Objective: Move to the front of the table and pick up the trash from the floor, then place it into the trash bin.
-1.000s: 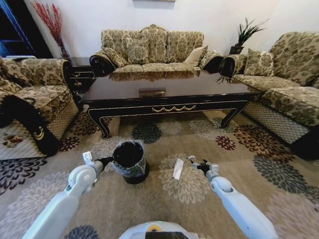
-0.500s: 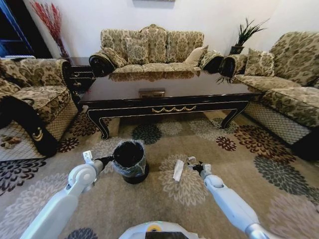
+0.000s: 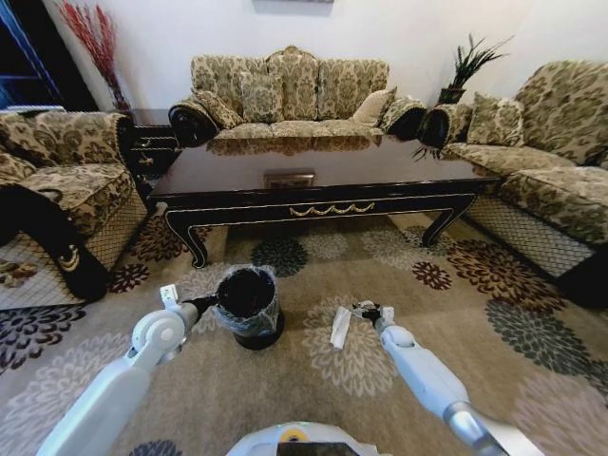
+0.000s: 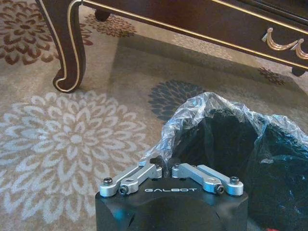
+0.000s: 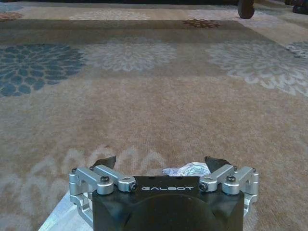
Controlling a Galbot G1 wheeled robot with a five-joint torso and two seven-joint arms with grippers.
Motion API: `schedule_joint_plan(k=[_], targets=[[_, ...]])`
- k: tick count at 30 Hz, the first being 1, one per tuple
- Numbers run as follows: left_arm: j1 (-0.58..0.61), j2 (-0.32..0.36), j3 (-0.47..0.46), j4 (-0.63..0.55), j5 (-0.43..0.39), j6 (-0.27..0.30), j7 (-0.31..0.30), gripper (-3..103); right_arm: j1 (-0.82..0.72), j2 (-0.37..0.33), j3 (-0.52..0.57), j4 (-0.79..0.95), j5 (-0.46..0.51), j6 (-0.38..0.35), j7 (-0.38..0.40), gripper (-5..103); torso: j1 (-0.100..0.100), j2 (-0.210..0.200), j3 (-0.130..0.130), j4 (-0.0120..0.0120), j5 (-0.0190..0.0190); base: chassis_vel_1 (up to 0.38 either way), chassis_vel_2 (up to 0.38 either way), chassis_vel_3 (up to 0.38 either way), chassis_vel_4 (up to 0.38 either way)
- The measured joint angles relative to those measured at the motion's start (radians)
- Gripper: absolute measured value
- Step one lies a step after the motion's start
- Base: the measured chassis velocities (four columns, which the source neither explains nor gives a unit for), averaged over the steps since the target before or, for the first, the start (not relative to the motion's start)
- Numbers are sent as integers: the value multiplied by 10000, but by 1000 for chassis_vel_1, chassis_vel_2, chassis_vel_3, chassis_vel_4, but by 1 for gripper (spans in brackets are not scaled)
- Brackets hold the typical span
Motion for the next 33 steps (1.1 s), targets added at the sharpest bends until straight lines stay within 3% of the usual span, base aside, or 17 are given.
schedule_joint_plan(k=[15,33], targets=[[-129,-70,93,87,-41,-17,17,4,330,487,367,-767,186,-85,181,100,0,0,0,0,2,0,0,0,0],[-338,-50,301,128,-182,-11,-15,4,1053,967,773,-2574,-444,359,203,103,-2,-1,0,-1,1,0,0,0,0]])
